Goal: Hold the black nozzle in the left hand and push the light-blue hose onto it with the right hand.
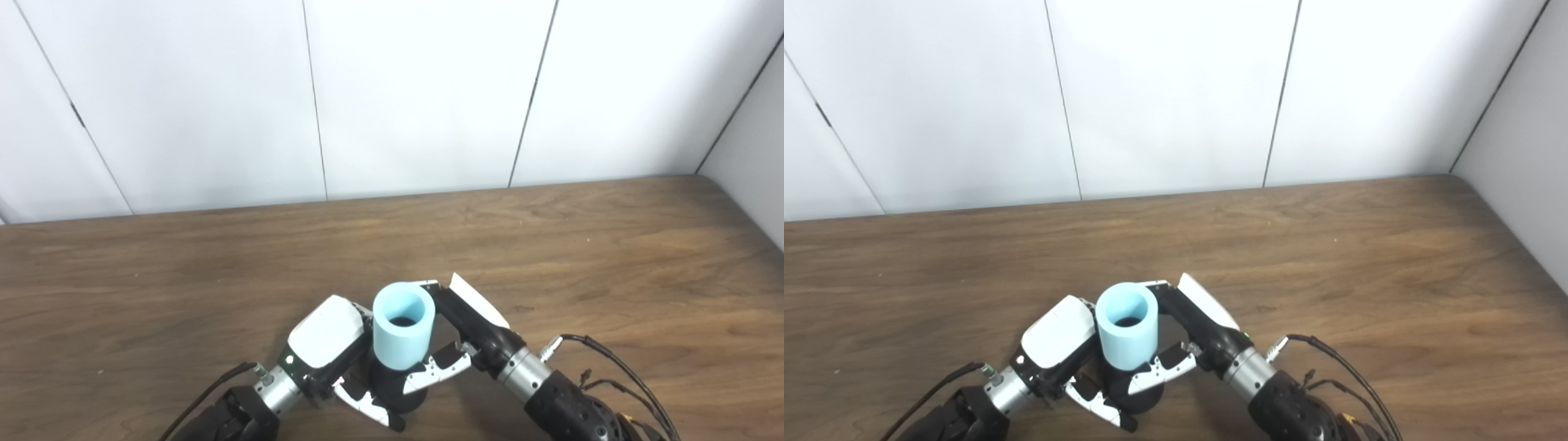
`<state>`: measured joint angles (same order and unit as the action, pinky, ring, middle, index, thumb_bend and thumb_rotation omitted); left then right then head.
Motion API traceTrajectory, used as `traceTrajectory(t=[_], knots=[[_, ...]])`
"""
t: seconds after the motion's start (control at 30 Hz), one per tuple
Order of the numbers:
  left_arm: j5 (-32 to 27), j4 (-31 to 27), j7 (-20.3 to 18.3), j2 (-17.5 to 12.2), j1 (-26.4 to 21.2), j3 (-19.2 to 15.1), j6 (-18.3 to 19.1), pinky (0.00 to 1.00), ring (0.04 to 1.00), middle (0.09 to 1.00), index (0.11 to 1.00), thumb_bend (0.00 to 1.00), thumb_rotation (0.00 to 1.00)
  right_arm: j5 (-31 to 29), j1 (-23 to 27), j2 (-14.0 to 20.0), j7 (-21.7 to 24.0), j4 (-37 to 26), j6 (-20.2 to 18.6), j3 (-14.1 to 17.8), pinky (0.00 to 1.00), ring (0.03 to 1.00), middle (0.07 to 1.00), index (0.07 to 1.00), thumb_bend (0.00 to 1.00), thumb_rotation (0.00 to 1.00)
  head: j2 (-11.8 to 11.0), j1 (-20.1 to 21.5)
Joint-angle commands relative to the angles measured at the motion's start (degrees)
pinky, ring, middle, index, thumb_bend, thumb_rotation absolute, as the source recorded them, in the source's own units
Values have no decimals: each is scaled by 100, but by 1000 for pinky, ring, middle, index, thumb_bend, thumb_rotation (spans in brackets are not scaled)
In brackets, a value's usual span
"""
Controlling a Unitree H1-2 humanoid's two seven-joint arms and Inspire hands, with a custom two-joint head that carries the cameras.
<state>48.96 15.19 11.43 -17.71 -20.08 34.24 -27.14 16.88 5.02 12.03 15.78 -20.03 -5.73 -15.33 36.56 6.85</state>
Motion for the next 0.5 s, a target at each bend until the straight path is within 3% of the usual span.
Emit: traceTrajectory(t=[0.0, 0.03, 0.13, 0.3, 0.47], knots=[[-19, 401, 46, 58, 583, 217, 26, 160, 221, 386, 504, 514, 0, -230, 198, 94, 216, -305, -262, 69, 653, 741, 778, 827, 996, 354, 7, 3], [-17, 398, 35, 57, 582, 216, 26, 163, 225, 387, 506, 514, 0, -313, 217, 113, 298, -338, -364, 84, 735, 825, 864, 906, 999, 392, 7, 3], [-19, 407, 51, 45, 567, 241, 25, 165, 227, 388, 506, 514, 0, -748, 258, 176, 509, -363, -507, 155, 842, 944, 969, 986, 1000, 436, 10, -3], [-50, 430, 33, 48, 568, 233, 26, 177, 241, 392, 509, 514, 0, -1249, 267, 258, 748, -321, -551, 211, 978, 999, 1000, 1000, 1000, 423, 12, 1], [-52, 429, 21, 50, 570, 227, 26, 170, 233, 389, 508, 514, 0, -1441, 270, 325, 852, -269, -535, 231, 1000, 1000, 1000, 1000, 1000, 418, 13, 0]])
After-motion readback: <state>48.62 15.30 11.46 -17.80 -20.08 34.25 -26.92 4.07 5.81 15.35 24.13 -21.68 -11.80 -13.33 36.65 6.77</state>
